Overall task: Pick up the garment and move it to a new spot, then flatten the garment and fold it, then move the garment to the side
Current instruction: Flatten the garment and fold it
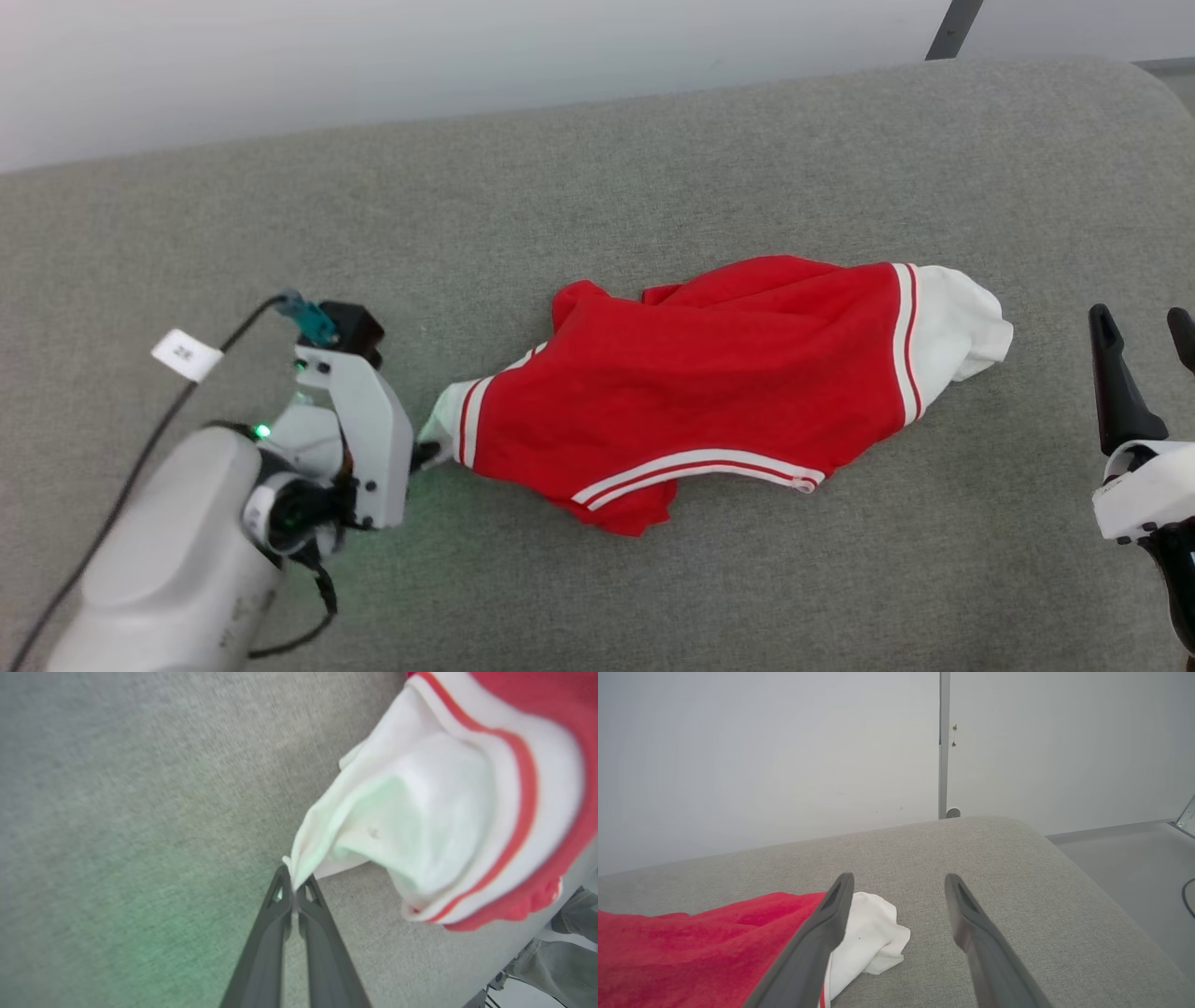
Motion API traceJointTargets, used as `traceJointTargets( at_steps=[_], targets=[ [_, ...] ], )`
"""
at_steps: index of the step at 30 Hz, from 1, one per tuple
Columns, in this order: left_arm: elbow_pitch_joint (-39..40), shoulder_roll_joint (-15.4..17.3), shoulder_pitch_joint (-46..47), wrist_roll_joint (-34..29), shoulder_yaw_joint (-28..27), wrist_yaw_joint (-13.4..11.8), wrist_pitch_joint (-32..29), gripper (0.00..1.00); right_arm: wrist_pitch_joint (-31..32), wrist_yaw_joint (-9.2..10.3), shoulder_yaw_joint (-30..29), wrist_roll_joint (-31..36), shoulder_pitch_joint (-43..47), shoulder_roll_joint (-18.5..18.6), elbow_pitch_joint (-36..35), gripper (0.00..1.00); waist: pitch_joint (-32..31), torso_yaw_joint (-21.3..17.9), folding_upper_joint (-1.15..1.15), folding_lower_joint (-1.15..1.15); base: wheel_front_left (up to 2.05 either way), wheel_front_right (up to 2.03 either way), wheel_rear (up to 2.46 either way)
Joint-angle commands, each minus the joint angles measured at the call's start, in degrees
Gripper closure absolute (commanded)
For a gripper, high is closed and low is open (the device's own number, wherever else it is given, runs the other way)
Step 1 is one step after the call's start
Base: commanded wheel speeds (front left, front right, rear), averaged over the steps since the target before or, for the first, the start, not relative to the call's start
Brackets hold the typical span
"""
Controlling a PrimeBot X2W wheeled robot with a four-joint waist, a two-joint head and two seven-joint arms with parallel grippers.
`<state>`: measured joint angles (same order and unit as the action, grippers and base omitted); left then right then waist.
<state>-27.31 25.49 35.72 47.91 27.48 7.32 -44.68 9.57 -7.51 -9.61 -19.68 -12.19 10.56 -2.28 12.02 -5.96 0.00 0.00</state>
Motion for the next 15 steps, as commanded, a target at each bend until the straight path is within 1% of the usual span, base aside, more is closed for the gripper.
traceJointTargets(
  at_steps=[1, 4, 7, 10, 12, 15],
  targets=[
    [0.03, 0.65, 0.98, -0.12, -0.02, 0.14, 0.58, 1.0, -0.19, 0.04, -0.2, 0.07, 0.09, -0.11, -0.17, 0.0, -0.06, 0.05, 0.0, 0.0, 0.0, 0.0, 0.0],
    [1.34, 2.24, 2.1, -0.51, 1.42, 0.22, 2.1, 1.0, -0.27, 0.04, -0.58, 0.13, 0.5, -0.17, -0.17, 0.0, -0.37, 0.34, 0.0, 0.0, 0.0, 0.0, 0.0],
    [3.13, 4.82, 3.11, -0.24, 2.12, 0.19, 4.07, 1.0, -0.32, 0.04, -0.93, 0.16, 1.23, -0.38, -0.1, 0.0, -0.95, 0.82, 0.0, 0.0, 0.0, 0.0, 0.0],
    [5.68, 7.9, 3.59, -0.45, 3.09, 0.2, 6.34, 1.0, -0.3, 0.04, -1.11, 0.54, 1.47, -0.61, -0.2, 0.0, -1.39, 1.37, 0.0, 0.0, 0.0, 0.0, 0.0],
    [7.66, 10.76, 3.57, -1.07, 4.25, 0.21, 8.36, 1.0, -0.29, 0.04, -1.13, 0.65, 1.86, -0.64, -0.21, 0.0, -1.59, 1.77, 0.0, 0.0, 0.0, 0.0, 0.0],
    [9.63, 14.05, 3.45, -1.52, 5.21, 0.18, 10.58, 1.0, -0.36, 0.04, -1.33, 0.53, 2.42, -0.74, -0.13, 0.0, -1.87, 2.49, 0.0, 0.0, 0.0, 0.0, 0.0]
  ],
)
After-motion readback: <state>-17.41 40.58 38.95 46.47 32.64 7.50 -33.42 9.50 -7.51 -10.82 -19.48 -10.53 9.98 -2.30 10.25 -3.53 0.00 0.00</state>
